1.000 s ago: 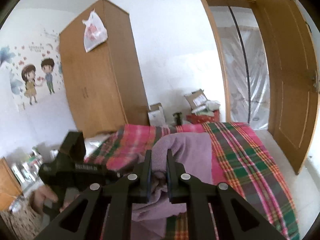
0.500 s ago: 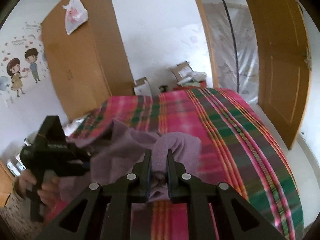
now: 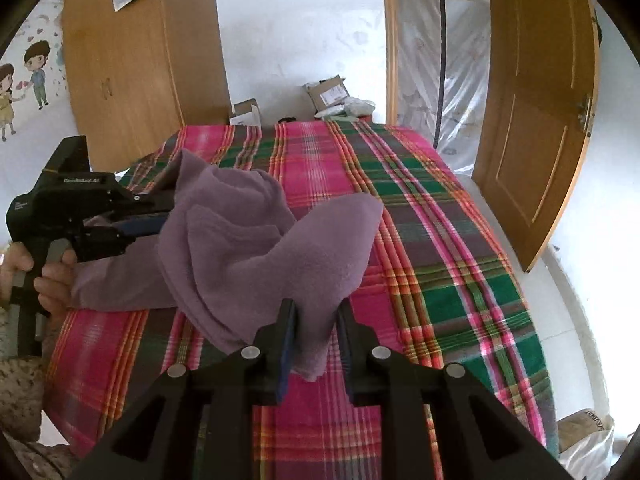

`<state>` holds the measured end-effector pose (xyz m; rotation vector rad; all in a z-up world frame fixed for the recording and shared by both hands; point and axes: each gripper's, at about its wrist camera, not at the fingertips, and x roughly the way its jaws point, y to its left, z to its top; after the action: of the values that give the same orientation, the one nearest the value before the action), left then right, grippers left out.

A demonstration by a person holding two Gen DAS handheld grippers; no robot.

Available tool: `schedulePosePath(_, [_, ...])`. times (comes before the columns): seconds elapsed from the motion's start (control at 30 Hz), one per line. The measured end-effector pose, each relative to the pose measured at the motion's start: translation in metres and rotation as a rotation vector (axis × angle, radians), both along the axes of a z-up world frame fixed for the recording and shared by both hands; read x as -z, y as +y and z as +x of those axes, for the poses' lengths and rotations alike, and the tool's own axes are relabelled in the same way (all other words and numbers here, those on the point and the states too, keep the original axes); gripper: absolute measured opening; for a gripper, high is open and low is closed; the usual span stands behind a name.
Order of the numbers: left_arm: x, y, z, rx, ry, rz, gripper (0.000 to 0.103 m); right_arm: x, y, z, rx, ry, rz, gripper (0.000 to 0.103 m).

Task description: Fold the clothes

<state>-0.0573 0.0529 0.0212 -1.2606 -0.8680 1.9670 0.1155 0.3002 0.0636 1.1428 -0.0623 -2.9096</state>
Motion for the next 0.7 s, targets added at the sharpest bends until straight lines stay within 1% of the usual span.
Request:
schedulePosePath(0.13, [-0.005,0.007,0.004,0.001,0.008,-0.008,0.030,-0.007,0.003,0.007,0.026,0.025,0.002,0.020])
schedulePosePath(0.23, [-0.008,0.006,0.005,-0.004,0.014,-0.029,0.030,-0.012,0.008,0.011,0.058,0.046,0.001,0.022])
schedulePosePath(0.27, [-0.009,0.006,0.004,-0.005,0.016,-0.031,0.030,-0.014,0.007,0.011,0.053,0.056,-0.008,0.022])
schedulePosePath(0.37, [-0.008,0.010,0.004,-0.003,0.014,-0.043,0.030,-0.015,-0.003,0.006,-0.015,0.078,-0.046,0.024])
schedulePosePath(0.47, [-0.005,0.014,0.002,0.002,-0.001,-0.057,0.030,-0.010,-0.021,-0.010,-0.085,0.064,-0.083,0.026])
schedulePosePath(0.53, [-0.004,0.016,0.001,0.005,-0.007,-0.058,0.030,-0.005,-0.033,-0.021,-0.128,0.051,-0.109,0.031])
schedulePosePath(0.57, [-0.003,0.016,0.000,0.006,-0.009,-0.058,0.030,-0.002,-0.039,-0.027,-0.144,0.045,-0.122,0.036])
schedulePosePath(0.6, [-0.003,0.017,-0.001,0.009,-0.009,-0.062,0.030,0.001,-0.043,-0.031,-0.158,0.041,-0.134,0.040])
schedulePosePath(0.7, [-0.004,0.019,-0.003,0.019,-0.003,-0.069,0.030,0.009,-0.054,-0.045,-0.181,0.015,-0.149,0.040])
